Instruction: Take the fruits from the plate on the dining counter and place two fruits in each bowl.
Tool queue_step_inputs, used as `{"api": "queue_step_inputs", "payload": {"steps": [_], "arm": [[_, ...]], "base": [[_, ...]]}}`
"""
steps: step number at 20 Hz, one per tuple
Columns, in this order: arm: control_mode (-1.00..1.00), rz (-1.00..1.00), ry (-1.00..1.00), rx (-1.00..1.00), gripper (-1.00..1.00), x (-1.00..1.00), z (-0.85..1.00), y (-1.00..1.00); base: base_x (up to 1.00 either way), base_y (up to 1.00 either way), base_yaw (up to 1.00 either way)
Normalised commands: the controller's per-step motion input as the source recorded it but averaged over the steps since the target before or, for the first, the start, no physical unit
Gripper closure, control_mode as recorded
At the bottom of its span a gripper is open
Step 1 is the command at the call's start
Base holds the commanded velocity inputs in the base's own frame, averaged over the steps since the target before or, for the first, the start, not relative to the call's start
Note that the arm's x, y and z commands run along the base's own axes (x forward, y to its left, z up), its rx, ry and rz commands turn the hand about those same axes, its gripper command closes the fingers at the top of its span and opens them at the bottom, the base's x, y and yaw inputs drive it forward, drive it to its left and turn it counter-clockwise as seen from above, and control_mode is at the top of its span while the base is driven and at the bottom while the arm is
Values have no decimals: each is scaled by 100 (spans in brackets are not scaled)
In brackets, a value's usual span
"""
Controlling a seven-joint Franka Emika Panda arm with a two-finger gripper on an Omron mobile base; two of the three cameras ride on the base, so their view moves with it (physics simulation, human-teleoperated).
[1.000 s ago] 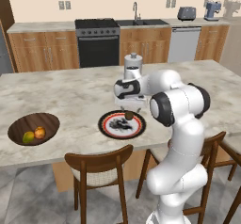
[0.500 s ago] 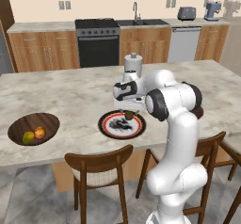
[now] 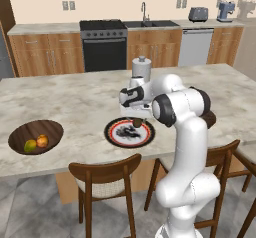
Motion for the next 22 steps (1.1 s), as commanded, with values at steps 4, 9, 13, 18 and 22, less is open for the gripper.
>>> {"api": "queue_step_inputs", "payload": {"steps": [4,9,13,18,22], "arm": [[-100,-4,0,0,-100,-11,-10,0],[-100,-8,0,0,-100,-23,-1,0],[-100,-10,0,0,-100,-8,-1,0],[-100,-7,0,0,100,5,-8,0],[-100,-1,0,0,100,-5,11,-4]], "base": [[0,0,0],[0,0,0],[0,0,0],[0,0,0],[0,0,0]]}}
